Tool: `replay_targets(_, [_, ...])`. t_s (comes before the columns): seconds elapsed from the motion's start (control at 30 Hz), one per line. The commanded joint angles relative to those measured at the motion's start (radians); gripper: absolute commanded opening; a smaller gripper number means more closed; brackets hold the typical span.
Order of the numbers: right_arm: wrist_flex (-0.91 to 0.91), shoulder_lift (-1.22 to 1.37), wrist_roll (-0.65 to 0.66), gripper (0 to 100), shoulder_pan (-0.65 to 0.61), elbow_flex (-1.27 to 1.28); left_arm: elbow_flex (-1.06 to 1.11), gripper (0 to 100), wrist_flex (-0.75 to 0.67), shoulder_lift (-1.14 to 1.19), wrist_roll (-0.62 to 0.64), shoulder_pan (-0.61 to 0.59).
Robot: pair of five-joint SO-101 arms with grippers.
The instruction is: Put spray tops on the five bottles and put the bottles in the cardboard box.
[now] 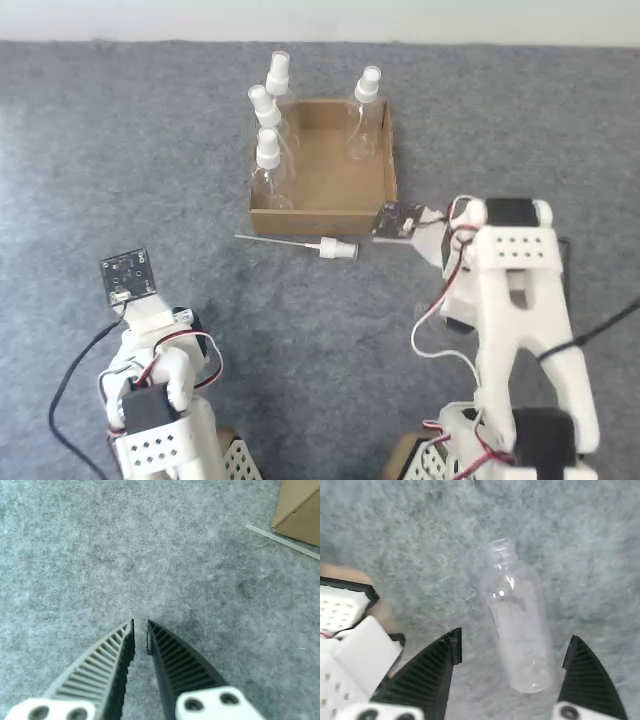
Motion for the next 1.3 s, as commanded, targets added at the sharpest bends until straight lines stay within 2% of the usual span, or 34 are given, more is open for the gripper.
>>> replay_targets(0.0, [-0.082,-0.09,0.069,28.7,0.012,0.072,-0.01,4,0.005,-0.017,0.0,-0.005])
replay_targets(0.2, [-0.232,-0.11,0.098,28.5,0.018,0.204,-0.01,4,0.005,-0.017,0.0,-0.005])
replay_targets(0.73, [-0.496,-0.11,0.095,28.5,0.019,0.381,-0.01,4,0.005,-0.017,0.0,-0.005])
replay_targets(1.2, [-0.512,-0.11,0.089,28.4,0.019,0.397,-0.01,4,0.005,-0.017,0.0,-0.005])
replay_targets(1.27, [-0.512,-0.11,0.046,28.4,0.019,0.397,-0.01,4,0.005,-0.017,0.0,-0.005])
